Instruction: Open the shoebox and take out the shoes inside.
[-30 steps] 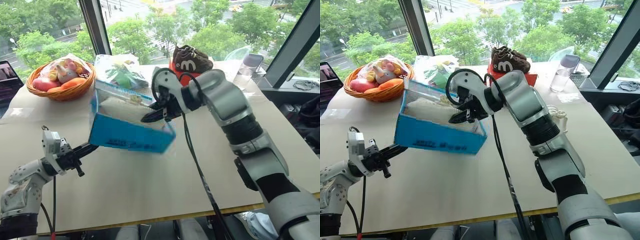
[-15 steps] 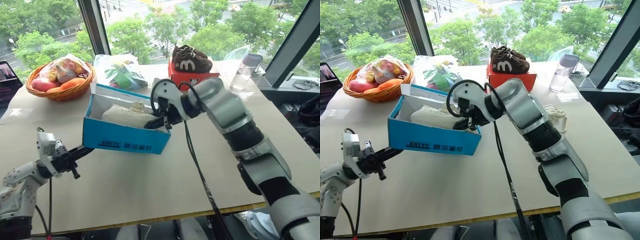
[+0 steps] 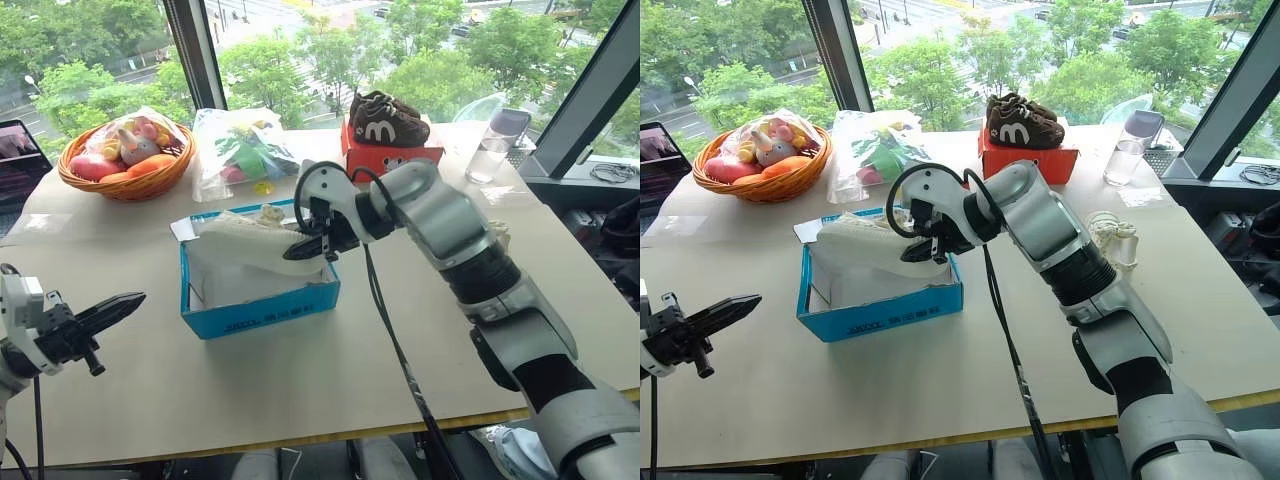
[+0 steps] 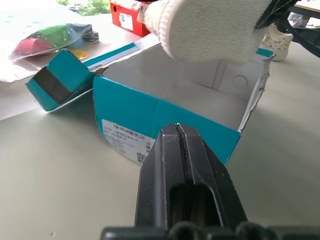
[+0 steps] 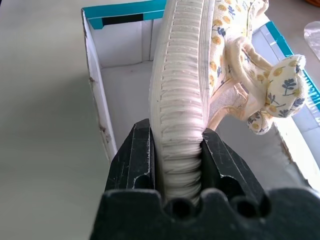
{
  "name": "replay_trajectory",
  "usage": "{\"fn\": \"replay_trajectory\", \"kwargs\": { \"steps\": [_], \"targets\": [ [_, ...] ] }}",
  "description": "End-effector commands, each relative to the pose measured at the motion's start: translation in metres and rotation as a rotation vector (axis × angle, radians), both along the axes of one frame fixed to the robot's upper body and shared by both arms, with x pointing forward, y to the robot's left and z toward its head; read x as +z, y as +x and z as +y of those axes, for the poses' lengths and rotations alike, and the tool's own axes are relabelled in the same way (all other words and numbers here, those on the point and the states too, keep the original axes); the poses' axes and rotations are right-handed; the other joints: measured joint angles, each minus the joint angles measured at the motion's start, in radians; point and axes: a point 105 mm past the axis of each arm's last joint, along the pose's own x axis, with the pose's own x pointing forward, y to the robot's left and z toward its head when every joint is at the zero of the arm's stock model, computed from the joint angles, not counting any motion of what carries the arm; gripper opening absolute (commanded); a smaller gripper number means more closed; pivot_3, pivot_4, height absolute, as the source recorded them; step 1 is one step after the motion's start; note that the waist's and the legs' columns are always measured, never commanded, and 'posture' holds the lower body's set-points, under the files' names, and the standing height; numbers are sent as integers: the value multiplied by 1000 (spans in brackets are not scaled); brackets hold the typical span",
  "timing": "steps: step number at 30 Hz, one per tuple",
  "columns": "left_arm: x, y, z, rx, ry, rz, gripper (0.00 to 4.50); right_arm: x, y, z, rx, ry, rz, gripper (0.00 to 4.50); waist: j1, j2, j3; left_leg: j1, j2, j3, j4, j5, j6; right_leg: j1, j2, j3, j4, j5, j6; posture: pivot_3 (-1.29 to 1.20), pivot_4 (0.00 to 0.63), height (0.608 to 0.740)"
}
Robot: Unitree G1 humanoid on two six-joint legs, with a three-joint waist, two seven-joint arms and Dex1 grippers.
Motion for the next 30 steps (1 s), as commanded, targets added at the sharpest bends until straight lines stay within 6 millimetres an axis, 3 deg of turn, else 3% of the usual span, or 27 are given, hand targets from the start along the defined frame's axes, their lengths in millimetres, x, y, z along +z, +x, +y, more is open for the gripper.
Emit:
{"fn": "replay_trajectory", "kwargs": {
  "steps": [1,11,21,30],
  "targets": [
    [12,3,-13,-59,-27,-53,0,43,-8,2,32,105,-78,823,0,0,0,0,0,0,0,0,0,0,0,0,0,0,0,0,150,740],
    [6,26,-34,-99,-108,-109,0,76,-4,-23,-66,201,-101,823,1,0,0,0,0,0,0,0,0,1,0,0,0,0,0,0,150,740],
    [-1,38,-48,-132,-142,-117,0,78,1,-44,-193,253,-99,823,0,0,0,0,0,0,1,0,0,0,0,0,0,2,-4,0,150,740],
    [1,41,-62,-163,-167,-128,0,72,12,-92,-491,334,-165,823,5,0,0,-1,-1,0,1,0,0,1,0,0,0,3,-4,0,150,740]
  ]
}}
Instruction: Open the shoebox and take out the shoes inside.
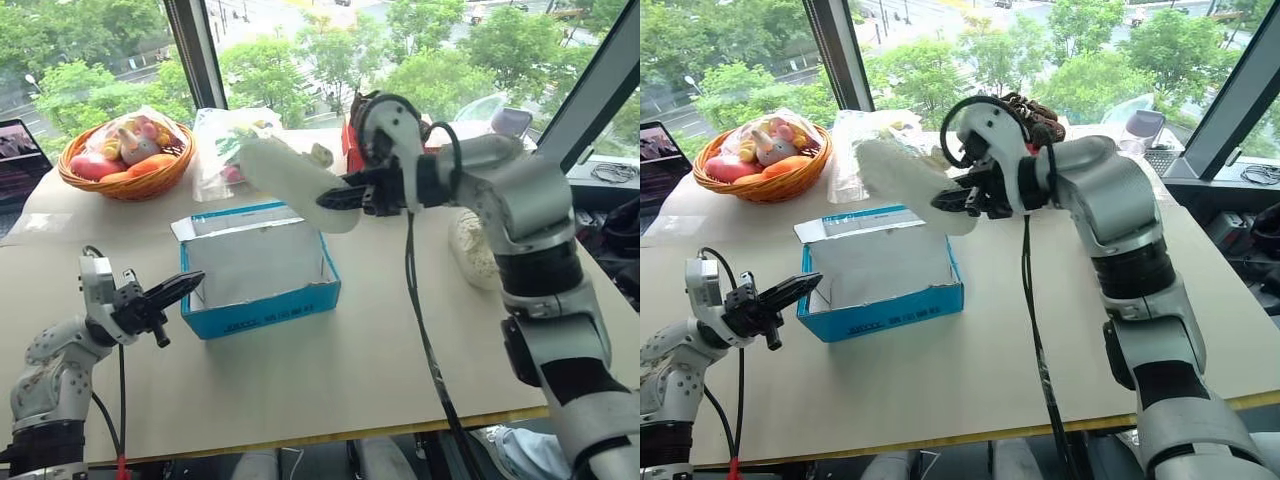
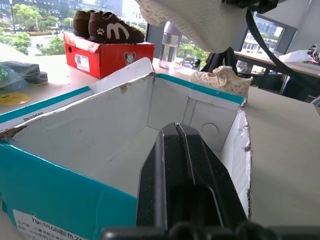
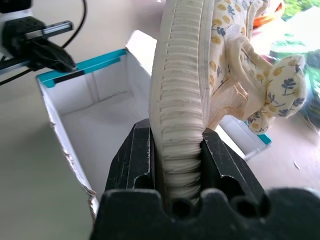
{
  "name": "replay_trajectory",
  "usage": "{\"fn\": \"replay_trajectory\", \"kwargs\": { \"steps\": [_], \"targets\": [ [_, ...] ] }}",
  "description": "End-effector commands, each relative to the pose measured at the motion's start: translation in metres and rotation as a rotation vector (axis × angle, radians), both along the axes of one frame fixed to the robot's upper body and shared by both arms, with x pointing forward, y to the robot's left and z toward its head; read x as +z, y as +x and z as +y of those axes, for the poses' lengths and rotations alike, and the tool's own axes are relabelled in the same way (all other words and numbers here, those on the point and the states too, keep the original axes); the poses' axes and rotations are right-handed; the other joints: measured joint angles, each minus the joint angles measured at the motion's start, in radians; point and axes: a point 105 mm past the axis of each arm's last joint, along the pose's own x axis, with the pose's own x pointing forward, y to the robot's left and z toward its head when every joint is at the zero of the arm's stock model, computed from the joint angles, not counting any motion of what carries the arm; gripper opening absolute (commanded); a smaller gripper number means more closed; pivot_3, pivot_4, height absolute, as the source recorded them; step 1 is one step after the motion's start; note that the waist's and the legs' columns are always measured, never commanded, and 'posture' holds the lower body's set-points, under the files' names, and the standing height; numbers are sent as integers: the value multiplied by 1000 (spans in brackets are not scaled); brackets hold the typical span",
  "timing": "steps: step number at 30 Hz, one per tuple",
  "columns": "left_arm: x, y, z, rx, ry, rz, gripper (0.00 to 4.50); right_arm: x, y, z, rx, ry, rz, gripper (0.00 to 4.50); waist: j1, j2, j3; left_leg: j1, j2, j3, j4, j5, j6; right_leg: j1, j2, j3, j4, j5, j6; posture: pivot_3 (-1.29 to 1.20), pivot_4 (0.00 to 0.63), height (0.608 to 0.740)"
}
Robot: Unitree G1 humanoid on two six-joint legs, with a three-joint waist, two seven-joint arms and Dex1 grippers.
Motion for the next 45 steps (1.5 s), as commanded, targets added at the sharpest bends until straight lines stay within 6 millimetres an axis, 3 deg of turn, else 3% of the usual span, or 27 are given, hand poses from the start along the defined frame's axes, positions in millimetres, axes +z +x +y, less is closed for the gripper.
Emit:
{"fn": "replay_trajectory", "kwargs": {
  "steps": [1,6,11,18,25,30,35,37,45],
  "targets": [
    [9,0,-9,-20,2,-53,0,24,-4,-27,-141,8,-167,823,1,0,0,0,0,0,0,0,0,0,0,0,0,0,0,0,150,740],
    [9,-1,-10,-14,-22,-61,0,14,-8,-80,-381,-161,-257,823,7,0,0,0,0,0,0,0,0,0,0,0,0,-1,1,0,150,740],
    [8,-3,-11,-10,-34,-56,0,-12,-13,-113,-542,-412,-283,823,8,0,0,0,0,0,0,0,0,0,0,1,-1,-3,5,0,150,740],
    [10,-3,-14,-20,-47,-55,0,-77,-8,-114,-603,-622,-250,823,-2,-1,0,2,0,2,1,0,0,2,0,2,-1,-3,5,0,150,740],
    [13,-6,-17,-37,-46,-63,0,-131,-1,-147,-730,-896,-243,823,6,-1,-1,0,-1,2,2,0,0,1,-1,1,-1,-3,5,0,150,740],
    [15,-6,-18,-39,-48,-65,0,-150,-6,-163,-751,-1076,-280,823,22,-2,-1,2,-1,2,2,0,0,3,-1,1,-1,-3,6,0,150,740],
    [16,-6,-17,-36,-42,-64,0,-162,-9,-148,-730,-998,-228,823,23,-4,-2,3,0,1,5,0,0,6,-1,0,-2,-3,6,0,150,740],
    [17,-5,-16,-36,-40,-65,0,-165,-10,-139,-744,-902,-177,1687,22,-6,-4,3,0,1,6,0,0,6,0,0,-2,-3,6,0,150,740],
    [17,-5,-16,-37,-33,-65,0,-170,-22,-117,-692,-644,10,4355,17,-10,-6,10,0,1,7,-1,0,16,0,-1,-4,-3,7,0,150,740]
  ]
}}
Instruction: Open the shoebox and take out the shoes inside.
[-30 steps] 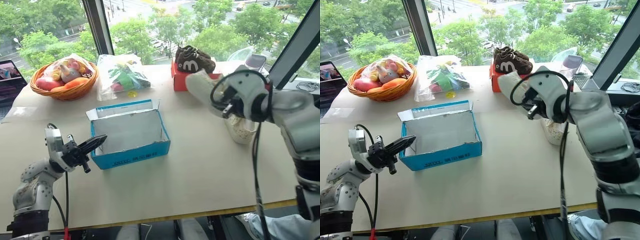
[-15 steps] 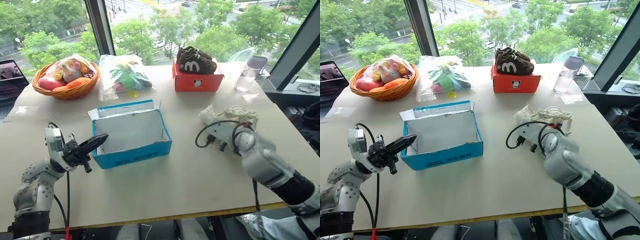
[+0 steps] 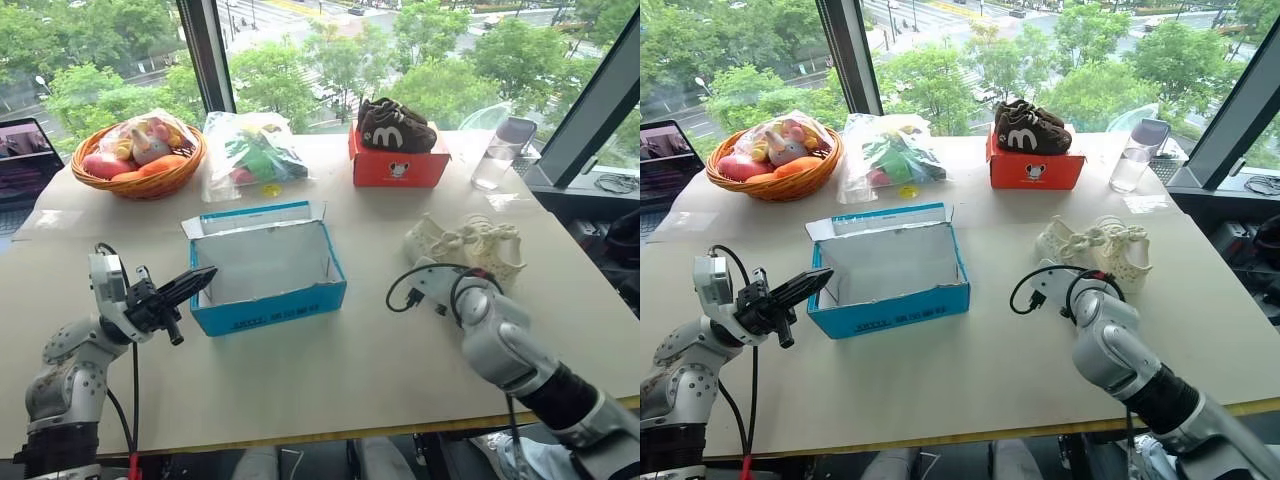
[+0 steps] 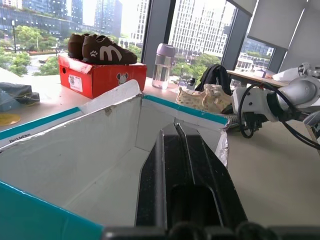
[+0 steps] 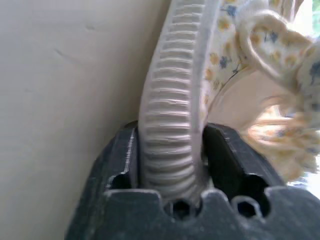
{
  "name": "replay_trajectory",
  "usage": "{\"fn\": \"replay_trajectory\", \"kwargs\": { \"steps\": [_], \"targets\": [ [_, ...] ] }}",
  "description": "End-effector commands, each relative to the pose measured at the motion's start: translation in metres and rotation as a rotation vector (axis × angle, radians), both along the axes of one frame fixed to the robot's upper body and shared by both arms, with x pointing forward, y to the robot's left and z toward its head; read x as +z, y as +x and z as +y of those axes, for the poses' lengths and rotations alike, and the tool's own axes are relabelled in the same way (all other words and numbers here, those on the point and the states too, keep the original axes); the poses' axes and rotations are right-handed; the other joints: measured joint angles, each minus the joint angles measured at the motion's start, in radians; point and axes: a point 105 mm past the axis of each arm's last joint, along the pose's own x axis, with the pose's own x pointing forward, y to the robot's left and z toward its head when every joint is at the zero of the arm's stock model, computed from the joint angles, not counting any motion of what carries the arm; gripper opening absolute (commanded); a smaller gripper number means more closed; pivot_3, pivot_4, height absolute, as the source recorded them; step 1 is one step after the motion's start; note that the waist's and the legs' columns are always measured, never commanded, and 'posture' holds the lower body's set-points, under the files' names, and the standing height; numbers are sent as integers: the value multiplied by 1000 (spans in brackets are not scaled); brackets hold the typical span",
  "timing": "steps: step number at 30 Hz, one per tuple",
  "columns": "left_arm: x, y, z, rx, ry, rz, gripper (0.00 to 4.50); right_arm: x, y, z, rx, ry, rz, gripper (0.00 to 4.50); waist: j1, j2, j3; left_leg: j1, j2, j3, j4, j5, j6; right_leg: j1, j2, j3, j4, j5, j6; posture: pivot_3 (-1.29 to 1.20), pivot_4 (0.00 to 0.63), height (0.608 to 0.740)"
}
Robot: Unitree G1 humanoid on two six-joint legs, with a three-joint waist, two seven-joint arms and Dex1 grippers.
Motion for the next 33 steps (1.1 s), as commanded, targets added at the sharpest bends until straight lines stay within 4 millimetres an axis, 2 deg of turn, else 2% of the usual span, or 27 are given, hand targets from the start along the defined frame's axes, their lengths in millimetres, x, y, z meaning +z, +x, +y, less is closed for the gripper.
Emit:
{"fn": "replay_trajectory", "kwargs": {
  "steps": [1,4,8,12,15,19,23,26,28,30,33],
  "targets": [
    [10,-2,2,-3,14,-39,0,-4,-13,19,83,169,97,4469,-1,0,0,1,0,0,0,0,0,0,0,0,0,0,0,0,150,740],
    [11,-2,3,-1,22,-39,0,9,-18,25,139,285,128,4469,-3,0,0,1,1,0,0,0,0,1,1,0,0,0,0,0,150,740],
    [12,-3,4,1,34,-39,0,43,-17,22,194,442,87,4469,1,0,0,0,0,0,0,0,0,0,0,0,0,0,0,0,150,740],
    [15,-2,10,40,45,-50,0,82,-13,20,240,649,-19,4469,1,0,0,0,0,0,0,0,0,0,0,0,0,0,0,0,150,740],
    [20,3,25,168,45,-71,0,106,-8,13,242,746,-162,4469,1,0,0,0,0,0,0,0,0,0,0,0,0,0,0,0,150,740],
    [27,10,62,478,14,-81,0,108,-4,8,178,772,-310,4469,2,0,0,0,0,0,-1,-1,0,0,0,0,-1,0,0,0,150,740],
    [10,18,109,855,33,40,0,94,9,0,3,806,-462,4469,1,0,0,0,0,0,-1,-1,0,0,0,1,0,0,0,0,150,740],
    [0,21,135,1071,-34,125,0,78,13,-3,-36,637,-545,4469,5,0,0,1,0,0,-1,-1,0,0,0,1,0,1,1,0,150,740],
    [-5,20,147,1229,28,108,0,68,15,-1,-28,607,-574,4469,7,0,0,0,-1,0,-1,-1,0,0,-1,1,-1,1,1,0,150,740],
    [-10,19,153,1321,-35,123,0,61,16,-3,-30,590,-594,4469,6,0,0,0,-1,0,-1,-1,0,0,-1,1,-2,1,2,0,150,740],
    [-17,17,151,1415,-137,139,0,55,17,-5,0,489,-618,4469,6,0,0,0,-1,0,-1,-1,0,0,-1,1,-2,1,2,0,150,740]
  ]
}}
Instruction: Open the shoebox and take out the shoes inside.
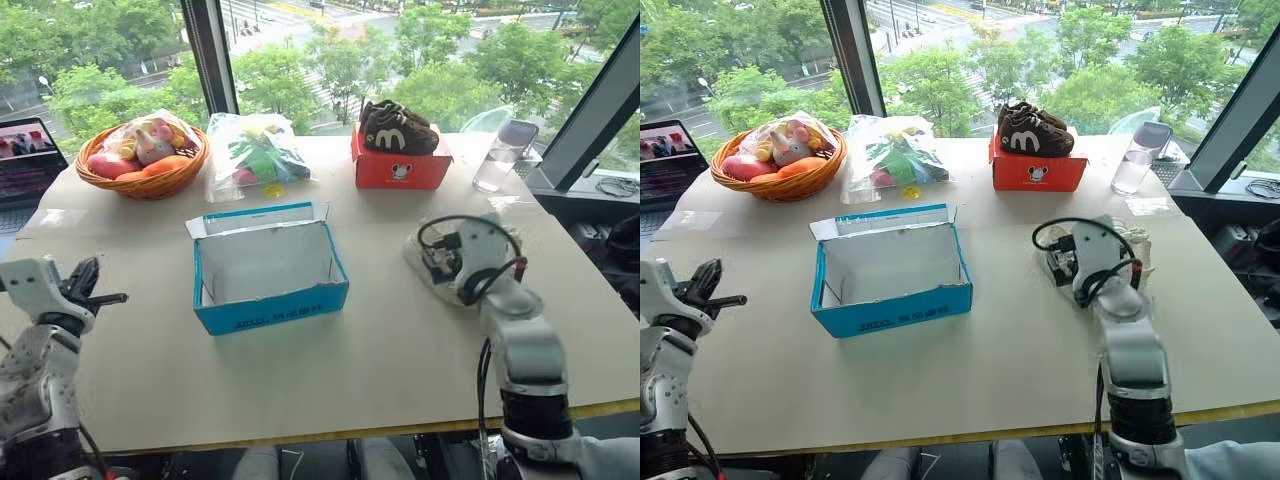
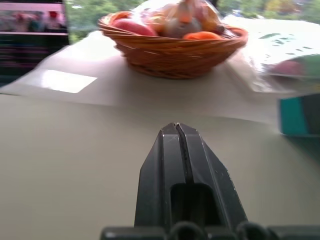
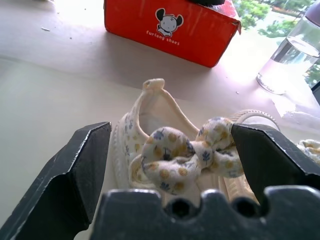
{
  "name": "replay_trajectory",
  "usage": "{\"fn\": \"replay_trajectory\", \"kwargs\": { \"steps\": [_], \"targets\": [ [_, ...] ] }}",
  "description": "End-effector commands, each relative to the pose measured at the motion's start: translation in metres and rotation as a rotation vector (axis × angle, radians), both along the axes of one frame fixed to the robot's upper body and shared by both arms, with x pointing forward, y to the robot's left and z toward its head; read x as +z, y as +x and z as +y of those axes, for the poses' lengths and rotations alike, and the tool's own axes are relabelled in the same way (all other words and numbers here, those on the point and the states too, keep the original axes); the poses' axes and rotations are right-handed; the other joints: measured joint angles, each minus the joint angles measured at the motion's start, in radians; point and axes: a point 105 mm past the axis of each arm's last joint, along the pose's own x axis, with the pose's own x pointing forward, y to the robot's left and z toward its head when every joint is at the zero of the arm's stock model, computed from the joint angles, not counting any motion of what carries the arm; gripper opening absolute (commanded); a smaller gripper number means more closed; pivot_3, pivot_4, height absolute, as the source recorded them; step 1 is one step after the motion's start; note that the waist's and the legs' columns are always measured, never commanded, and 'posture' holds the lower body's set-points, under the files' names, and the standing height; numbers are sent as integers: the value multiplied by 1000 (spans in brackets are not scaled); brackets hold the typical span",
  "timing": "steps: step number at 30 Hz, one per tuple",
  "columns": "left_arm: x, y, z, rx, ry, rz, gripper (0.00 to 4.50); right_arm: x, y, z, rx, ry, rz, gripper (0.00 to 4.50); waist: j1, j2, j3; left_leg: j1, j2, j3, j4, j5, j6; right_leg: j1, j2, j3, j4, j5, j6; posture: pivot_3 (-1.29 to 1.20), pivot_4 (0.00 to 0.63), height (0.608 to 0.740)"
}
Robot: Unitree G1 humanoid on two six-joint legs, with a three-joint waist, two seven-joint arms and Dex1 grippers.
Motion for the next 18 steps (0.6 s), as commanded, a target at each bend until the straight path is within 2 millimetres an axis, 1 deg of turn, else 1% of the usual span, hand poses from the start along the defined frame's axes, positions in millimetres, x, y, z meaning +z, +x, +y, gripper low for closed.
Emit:
{"fn": "replay_trajectory", "kwargs": {
  "steps": [1,3,4,5,9,12,18],
  "targets": [
    [3,-3,-5,115,-11,-51,0,14,0,-4,-9,-113,-111,4469,0,0,0,0,0,0,0,0,0,0,0,0,0,0,0,0,150,740],
    [-3,-1,-19,116,12,-38,0,10,0,-2,2,-140,-126,4469,0,0,0,1,0,0,0,0,0,1,0,0,0,0,0,0,150,740],
    [-6,-1,-20,132,-15,-41,0,8,0,-1,7,-143,-129,4469,0,0,0,1,0,0,0,0,0,1,0,0,0,0,0,0,150,740],
    [-9,-2,-19,147,-41,-43,0,7,1,0,6,-139,-126,4469,0,-1,0,1,0,0,0,0,0,1,0,0,0,0,0,0,150,740],
    [-11,-1,-15,176,-41,-41,0,3,1,0,3,-115,-124,4469,-6,-1,0,1,0,0,0,0,0,1,1,1,0,0,0,0,150,740],
    [-12,4,-18,147,-46,-45,0,-2,3,-4,-17,-77,-102,4469,-4,-1,0,1,0,0,0,0,0,1,1,1,0,0,0,0,150,740],
    [-8,8,-22,125,9,-52,0,-14,4,-6,-37,19,-49,4469,-3,-1,0,1,0,0,0,0,0,1,0,0,0,0,0,0,150,740]
  ]
}}
